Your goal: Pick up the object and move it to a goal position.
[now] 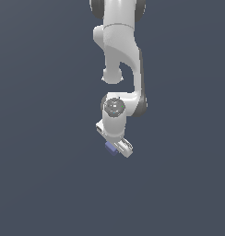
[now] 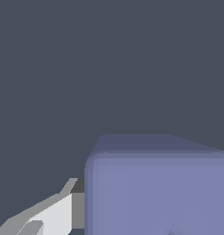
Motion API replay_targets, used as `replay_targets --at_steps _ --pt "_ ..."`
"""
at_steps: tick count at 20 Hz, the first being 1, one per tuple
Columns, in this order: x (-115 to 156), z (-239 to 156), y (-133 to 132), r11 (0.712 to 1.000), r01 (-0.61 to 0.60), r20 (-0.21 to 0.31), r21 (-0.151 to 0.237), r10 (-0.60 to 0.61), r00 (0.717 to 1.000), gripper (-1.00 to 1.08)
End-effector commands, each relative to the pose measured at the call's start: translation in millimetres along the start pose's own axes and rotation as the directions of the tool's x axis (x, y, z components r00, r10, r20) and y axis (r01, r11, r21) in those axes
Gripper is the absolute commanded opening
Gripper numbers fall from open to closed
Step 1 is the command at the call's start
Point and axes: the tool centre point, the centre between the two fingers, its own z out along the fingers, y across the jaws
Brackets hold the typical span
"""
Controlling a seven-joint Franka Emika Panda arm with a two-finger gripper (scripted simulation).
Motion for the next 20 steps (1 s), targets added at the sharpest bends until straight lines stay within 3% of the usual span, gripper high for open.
replay_targets --at_steps 1,9,20 --pt "0.3 0.3 0.4 1.000 -0.001 0.000 -0.001 0.001 1.000 -1.00" --pt "18.6 -2.3 5.2 1.000 -0.001 0.000 -0.001 0.001 1.000 -1.00" --pt "88.1 -12.3 21.9 1.000 0.000 0.000 0.000 0.000 1.000 -1.00"
